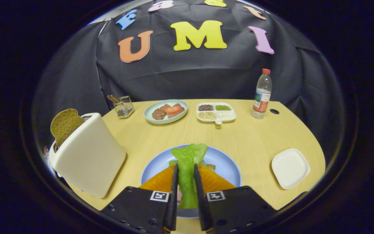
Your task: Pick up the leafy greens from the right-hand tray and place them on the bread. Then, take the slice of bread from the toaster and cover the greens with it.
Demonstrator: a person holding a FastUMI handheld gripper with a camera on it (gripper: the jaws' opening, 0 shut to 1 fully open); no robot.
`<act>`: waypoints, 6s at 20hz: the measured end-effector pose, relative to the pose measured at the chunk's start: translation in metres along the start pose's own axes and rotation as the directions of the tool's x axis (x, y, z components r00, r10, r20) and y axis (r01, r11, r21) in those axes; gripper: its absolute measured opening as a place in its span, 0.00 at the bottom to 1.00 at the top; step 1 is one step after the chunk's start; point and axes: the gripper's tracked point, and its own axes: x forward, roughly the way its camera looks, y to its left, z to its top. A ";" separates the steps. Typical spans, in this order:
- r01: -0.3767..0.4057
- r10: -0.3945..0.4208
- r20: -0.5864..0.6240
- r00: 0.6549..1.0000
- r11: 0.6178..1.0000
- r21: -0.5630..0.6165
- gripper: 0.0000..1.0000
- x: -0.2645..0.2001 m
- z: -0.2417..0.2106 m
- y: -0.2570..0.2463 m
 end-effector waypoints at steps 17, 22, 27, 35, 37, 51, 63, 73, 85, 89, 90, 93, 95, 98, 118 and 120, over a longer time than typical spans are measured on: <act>0.049 -0.050 0.292 0.955 0.999 0.010 0.96 -0.088 0.060 0.046; -0.005 0.012 0.365 0.931 1.000 -0.021 0.96 -0.121 0.079 0.114; -0.039 0.043 0.374 0.927 0.999 -0.019 0.96 -0.119 0.082 0.178; 0.004 0.010 0.318 0.948 0.999 -0.044 0.96 -0.080 0.067 0.239; 0.036 -0.019 0.293 0.956 0.998 -0.055 0.91 -0.067 0.065 0.239; 0.032 -0.017 0.236 0.972 0.998 -0.061 0.11 -0.046 0.063 0.242; -0.154 0.155 0.330 0.931 0.988 -0.029 0.02 -0.096 0.103 0.235; -0.134 0.119 0.381 0.917 0.991 0.014 0.02 -0.123 0.112 0.141; -0.038 -0.019 0.267 0.964 0.978 0.205 0.02 -0.049 0.054 0.044; -0.050 -0.021 0.264 0.964 0.964 0.261 0.02 -0.038 0.046 0.041; -0.062 -0.016 0.267 0.964 0.958 0.281 0.02 -0.035 0.045 0.041; -0.072 -0.011 0.248 0.969 0.943 0.325 0.02 -0.022 0.035 0.036; -0.076 -0.011 0.245 0.969 0.936 0.344 0.02 -0.016 0.031 0.031; -0.063 -0.024 0.236 0.971 0.934 0.353 0.02 -0.011 0.024 0.019; 0.075 -0.126 0.184 0.975 0.961 0.265 0.62 -0.015 0.000 -0.063; 0.104 -0.158 0.250 0.955 0.971 0.215 0.74 -0.046 0.008 -0.069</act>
